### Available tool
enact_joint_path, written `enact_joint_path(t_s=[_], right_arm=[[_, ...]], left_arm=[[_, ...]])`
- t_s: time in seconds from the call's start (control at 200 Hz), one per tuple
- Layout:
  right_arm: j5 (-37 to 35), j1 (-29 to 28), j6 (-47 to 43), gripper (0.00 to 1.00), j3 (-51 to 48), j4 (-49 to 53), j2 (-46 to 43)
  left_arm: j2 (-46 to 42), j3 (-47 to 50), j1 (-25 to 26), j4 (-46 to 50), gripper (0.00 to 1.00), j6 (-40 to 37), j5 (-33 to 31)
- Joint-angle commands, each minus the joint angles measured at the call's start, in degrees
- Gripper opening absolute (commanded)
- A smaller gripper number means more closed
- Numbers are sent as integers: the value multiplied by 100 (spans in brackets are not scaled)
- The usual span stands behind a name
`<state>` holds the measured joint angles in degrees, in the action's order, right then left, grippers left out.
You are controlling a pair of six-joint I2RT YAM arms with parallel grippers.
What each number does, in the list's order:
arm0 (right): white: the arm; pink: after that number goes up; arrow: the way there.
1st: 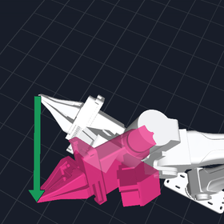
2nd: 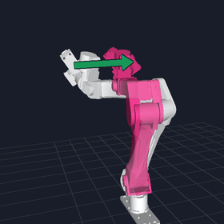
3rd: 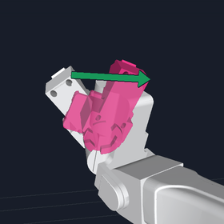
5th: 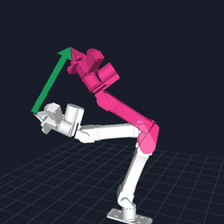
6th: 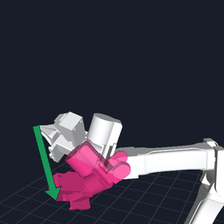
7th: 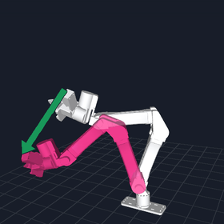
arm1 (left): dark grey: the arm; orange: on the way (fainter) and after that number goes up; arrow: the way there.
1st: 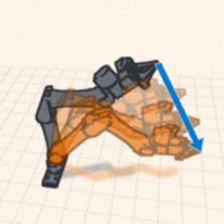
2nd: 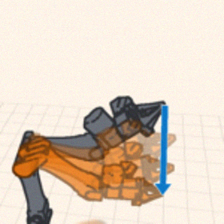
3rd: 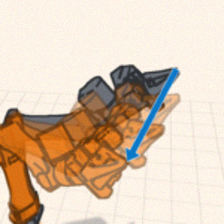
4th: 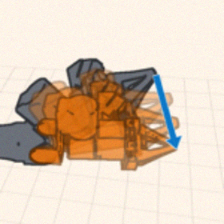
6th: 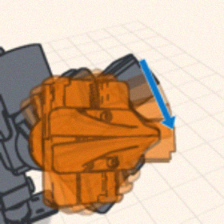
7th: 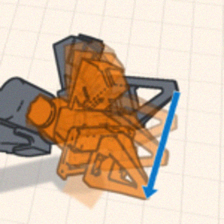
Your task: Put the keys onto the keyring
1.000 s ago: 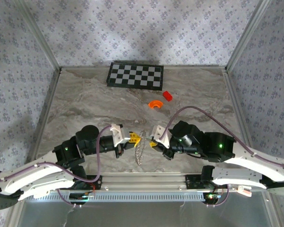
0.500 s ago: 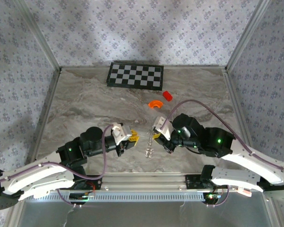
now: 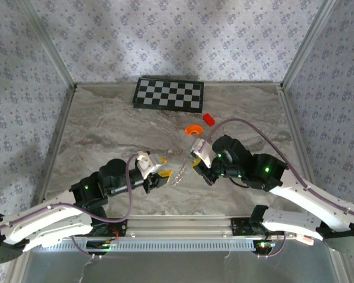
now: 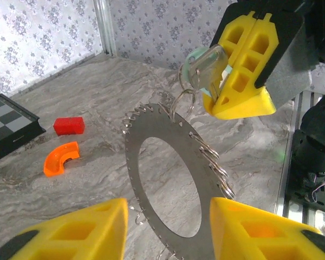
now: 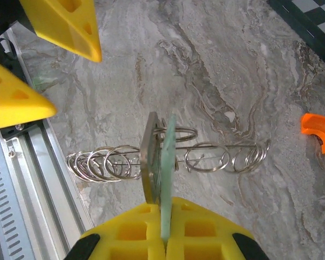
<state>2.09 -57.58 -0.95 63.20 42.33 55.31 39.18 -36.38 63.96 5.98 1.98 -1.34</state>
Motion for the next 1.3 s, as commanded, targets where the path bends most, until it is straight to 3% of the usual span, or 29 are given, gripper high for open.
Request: enact_joint_path(t_s=[0.0,0.165,0.55,0.705,1.294], right_arm=[[181,171,86,0,167,4,31],[345,460,104,0,198,19,219],[304,935,174,0,633,79,949],[257,985,139,0,822,34,1244],[551,1284,-89,0,1479,-134,2558]], left_arm=[[-144,24,-42,-121,50,164,-86],[-228,88,-68,-151,63,277,-76],[-483,170,-122,-232,80,529,-487],[-499,335,-147,-497,99,611,-718],[-657,588,-358,-458,100,622,-802]])
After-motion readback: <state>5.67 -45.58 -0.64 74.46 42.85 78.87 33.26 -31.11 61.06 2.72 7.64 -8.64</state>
